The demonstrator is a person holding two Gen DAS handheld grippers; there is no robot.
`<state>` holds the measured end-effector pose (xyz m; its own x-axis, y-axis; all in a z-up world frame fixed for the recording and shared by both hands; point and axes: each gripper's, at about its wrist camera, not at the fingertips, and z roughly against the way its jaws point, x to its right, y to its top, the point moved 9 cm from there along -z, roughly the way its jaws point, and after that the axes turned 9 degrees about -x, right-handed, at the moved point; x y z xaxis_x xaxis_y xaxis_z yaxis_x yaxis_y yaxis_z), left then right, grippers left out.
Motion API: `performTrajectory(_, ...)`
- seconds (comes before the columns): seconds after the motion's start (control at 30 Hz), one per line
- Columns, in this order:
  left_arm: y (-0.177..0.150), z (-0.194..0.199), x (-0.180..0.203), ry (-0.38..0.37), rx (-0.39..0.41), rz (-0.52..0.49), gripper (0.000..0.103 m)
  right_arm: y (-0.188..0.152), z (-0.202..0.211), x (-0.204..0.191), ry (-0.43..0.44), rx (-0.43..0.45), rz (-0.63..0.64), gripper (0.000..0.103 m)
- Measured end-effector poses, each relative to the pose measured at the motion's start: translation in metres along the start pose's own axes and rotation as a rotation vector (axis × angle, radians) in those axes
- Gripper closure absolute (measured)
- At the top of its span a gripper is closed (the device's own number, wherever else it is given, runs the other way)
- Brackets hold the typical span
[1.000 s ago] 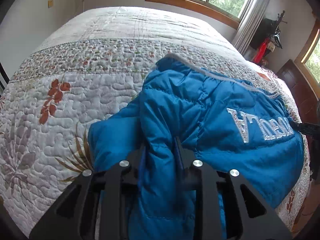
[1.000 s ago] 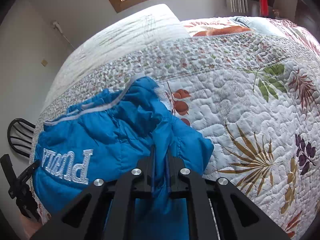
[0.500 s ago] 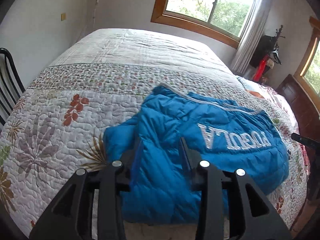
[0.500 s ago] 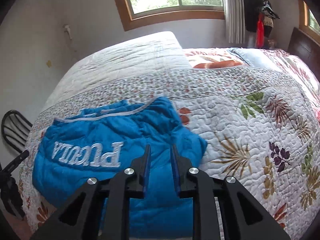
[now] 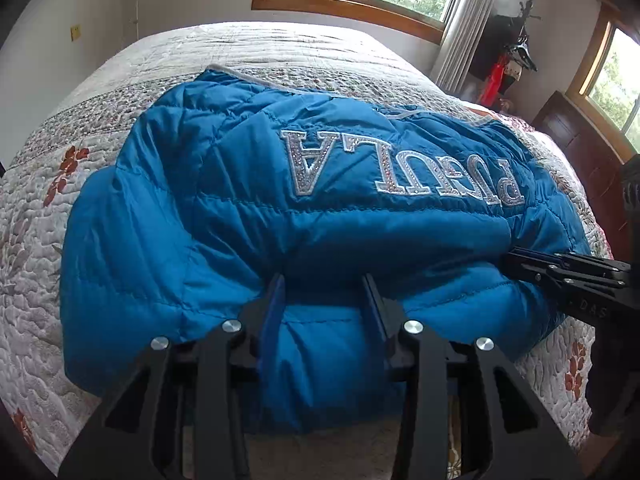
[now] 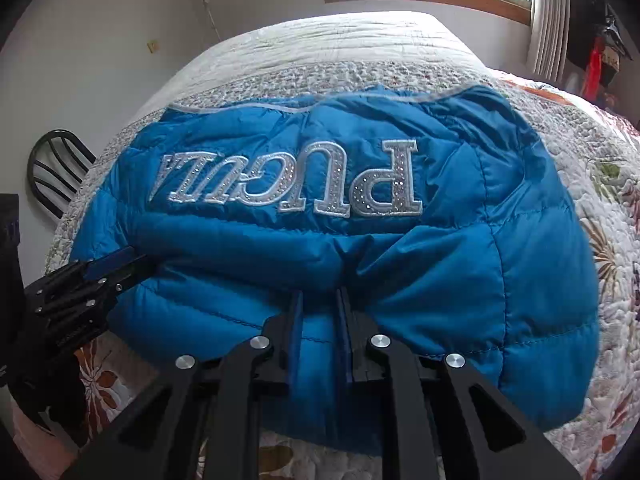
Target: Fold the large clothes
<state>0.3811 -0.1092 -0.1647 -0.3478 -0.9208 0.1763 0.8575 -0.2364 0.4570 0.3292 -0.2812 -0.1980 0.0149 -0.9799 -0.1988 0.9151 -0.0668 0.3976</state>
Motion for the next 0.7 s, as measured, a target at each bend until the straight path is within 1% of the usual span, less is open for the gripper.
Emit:
performTrajectory(0.07, -0.003, -0.005, 0.000, 0.004, 0.012, -0.013, 0.065, -0.003, -0.005, 0.001, -0.004, 0.012, 0.011, 0.090)
performTrajectory(0.13, -0.004, -0.008, 0.001, 0.027, 0.018, -0.020, 0.065, -0.004, -0.005, 0.001, -0.010, 0.012, 0.010, 0.090)
performTrajectory(0.2, -0.002, -0.004, 0.003, 0.045, 0.018, -0.008, 0.065, -0.002, 0.000, 0.003, 0.011, 0.013, -0.017, 0.091)
performTrajectory(0.27, -0.004, 0.006, 0.006, 0.072, 0.021, -0.003, 0.066, -0.004, 0.013, 0.000, 0.025, 0.038, -0.025, 0.089)
performTrajectory(0.33, -0.005, 0.025, 0.016, 0.062, 0.058, -0.011, 0.063, -0.007, 0.033, -0.012, 0.050, 0.082, -0.003, 0.088)
performTrajectory(0.4, -0.008, 0.040, 0.025, 0.070, 0.093, -0.018, 0.059, -0.010, 0.047, -0.026, 0.077, 0.109, 0.027, 0.087)
performTrajectory(0.5, -0.016, 0.046, 0.035, 0.060, 0.100, -0.034, 0.059, -0.021, 0.047, -0.044, 0.089, 0.087, 0.073, 0.087)
performTrajectory(0.57, -0.023, 0.040, 0.036, 0.055, 0.082, -0.045, 0.059, -0.028, 0.038, -0.050, 0.083, 0.058, 0.091, 0.087)
performTrajectory(0.67, -0.028, 0.026, 0.032, 0.073, 0.056, -0.045, 0.057, -0.033, 0.025, -0.051, 0.064, 0.033, 0.095, 0.087)
performTrajectory(0.7, -0.028, 0.022, 0.030, 0.073, 0.051, -0.043, 0.057, -0.034, 0.021, -0.048, 0.060, 0.026, 0.093, 0.089)
